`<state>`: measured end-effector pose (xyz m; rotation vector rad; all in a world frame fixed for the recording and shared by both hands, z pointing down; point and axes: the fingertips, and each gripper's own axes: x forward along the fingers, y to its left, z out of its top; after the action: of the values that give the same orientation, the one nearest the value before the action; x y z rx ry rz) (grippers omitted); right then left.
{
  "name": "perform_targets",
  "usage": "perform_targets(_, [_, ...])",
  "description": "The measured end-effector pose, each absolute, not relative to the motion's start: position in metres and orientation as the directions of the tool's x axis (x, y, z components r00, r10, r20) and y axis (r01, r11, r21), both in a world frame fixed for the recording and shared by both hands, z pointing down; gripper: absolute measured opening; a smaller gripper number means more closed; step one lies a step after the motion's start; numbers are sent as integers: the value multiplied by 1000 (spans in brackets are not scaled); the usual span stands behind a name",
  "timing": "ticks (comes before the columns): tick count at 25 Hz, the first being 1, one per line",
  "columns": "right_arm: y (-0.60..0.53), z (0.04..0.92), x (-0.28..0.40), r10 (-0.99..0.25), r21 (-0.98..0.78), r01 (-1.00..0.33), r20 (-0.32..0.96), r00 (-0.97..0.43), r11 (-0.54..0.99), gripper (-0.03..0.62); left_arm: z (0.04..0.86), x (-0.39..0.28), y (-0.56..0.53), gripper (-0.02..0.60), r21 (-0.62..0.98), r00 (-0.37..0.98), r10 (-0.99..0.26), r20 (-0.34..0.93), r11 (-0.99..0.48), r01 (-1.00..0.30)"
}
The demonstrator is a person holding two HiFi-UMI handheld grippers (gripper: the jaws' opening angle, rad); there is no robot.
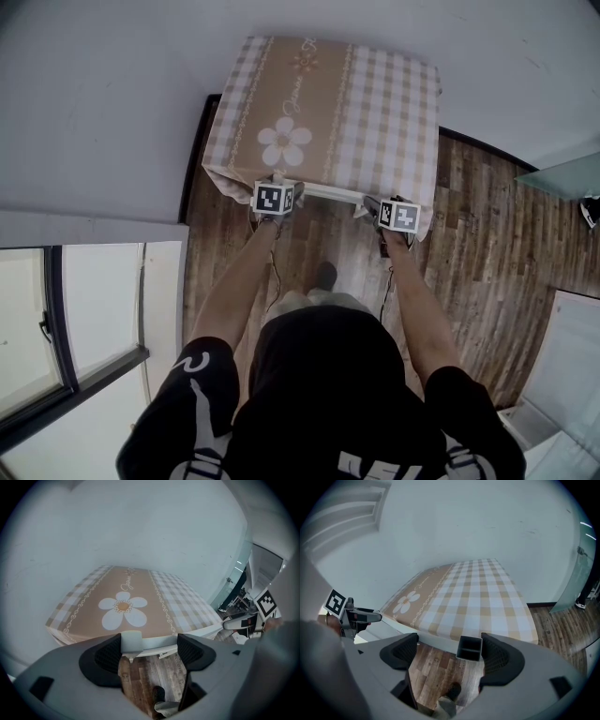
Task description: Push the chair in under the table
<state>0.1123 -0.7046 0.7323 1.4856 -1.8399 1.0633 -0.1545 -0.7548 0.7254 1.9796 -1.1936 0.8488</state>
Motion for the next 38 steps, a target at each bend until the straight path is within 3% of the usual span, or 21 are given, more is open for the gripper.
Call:
perform_targets(14, [-698, 728, 114, -553, -229, -970, 799, -238, 86, 409, 722, -159, -751, 373, 176, 362, -492, 792, -383, -907])
perform_targets(18, [-695, 719, 121, -566, -211, -974, 794, -223, 87, 385, 710, -163, -754, 281, 154, 342, -539, 770, -363, -919])
perform_targets(29, [-672, 691, 129, -632, -184, -980, 752, -187, 71, 327, 672, -163, -742, 258, 114, 383, -611, 693, -432, -895])
perform_targets(38, [-655, 657, 124, -695, -156, -985, 700, -167, 79, 267, 646, -161, -720, 178, 79, 388, -649, 655, -452, -889])
